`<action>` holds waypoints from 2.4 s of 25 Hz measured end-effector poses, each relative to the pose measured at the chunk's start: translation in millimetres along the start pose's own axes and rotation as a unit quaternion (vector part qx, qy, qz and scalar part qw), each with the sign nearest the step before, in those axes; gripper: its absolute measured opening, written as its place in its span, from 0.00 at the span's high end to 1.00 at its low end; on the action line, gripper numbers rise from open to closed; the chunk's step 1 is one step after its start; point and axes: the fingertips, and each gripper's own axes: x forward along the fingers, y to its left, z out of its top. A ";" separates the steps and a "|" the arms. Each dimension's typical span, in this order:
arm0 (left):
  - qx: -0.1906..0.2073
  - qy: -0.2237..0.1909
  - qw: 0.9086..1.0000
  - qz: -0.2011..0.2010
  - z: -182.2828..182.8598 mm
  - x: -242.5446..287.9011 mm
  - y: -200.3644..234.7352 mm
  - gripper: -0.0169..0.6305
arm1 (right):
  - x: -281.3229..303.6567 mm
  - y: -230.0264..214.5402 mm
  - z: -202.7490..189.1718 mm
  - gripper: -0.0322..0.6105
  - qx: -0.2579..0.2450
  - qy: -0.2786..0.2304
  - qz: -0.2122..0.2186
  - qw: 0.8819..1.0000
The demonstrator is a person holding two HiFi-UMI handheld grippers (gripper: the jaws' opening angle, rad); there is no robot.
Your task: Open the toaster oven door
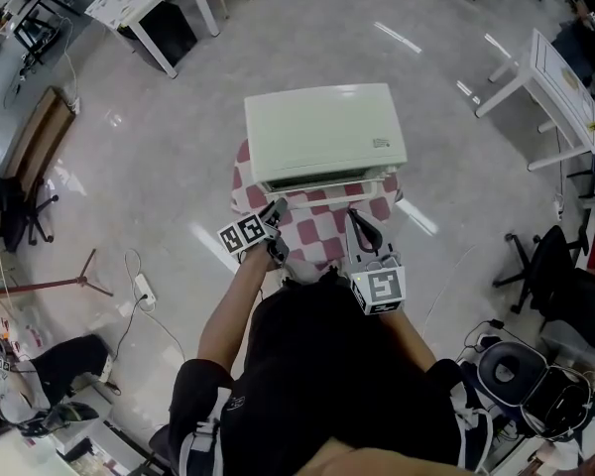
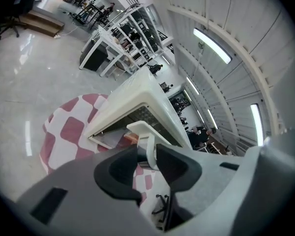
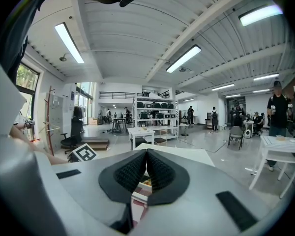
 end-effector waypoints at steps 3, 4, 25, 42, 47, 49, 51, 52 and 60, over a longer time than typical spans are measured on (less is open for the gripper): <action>-0.005 0.016 1.000 0.008 -19.9 -6.9 8.1 0.79 | 0.4 -0.7 -2.9 0.91 0.002 0.003 -0.002 1.000; -0.006 0.021 1.000 0.013 -27.6 -9.3 11.6 0.79 | 0.6 -0.7 -3.7 0.91 0.003 0.004 -0.003 1.000; 0.022 0.028 0.998 0.051 -79.4 -25.1 32.7 0.79 | -6.9 -16.2 -70.2 0.91 0.027 0.147 0.031 0.988; 0.004 0.053 0.996 0.071 -108.9 -30.6 51.6 0.79 | -12.7 -64.5 -140.7 0.91 0.003 0.274 0.038 0.961; 0.005 0.057 0.996 0.072 -110.4 -31.2 53.7 0.79 | -9.3 -73.9 -163.6 0.90 0.052 0.308 0.047 0.949; 0.005 0.058 0.996 0.071 -110.8 -30.4 54.5 0.79 | -6.8 -83.1 -172.1 0.88 0.081 0.320 0.049 0.943; 0.007 0.059 0.996 0.071 -111.7 -30.2 55.1 0.79 | -5.2 -92.9 -181.6 0.72 0.115 0.336 0.052 0.933; 0.008 0.060 0.996 0.071 -112.0 -30.6 55.5 0.79 | -4.4 -97.7 -186.9 0.70 0.133 0.344 0.053 0.928; 0.011 0.067 0.995 0.067 -112.6 -30.5 55.3 0.79 | 7.3 -134.6 -245.0 0.68 0.255 0.407 0.066 0.874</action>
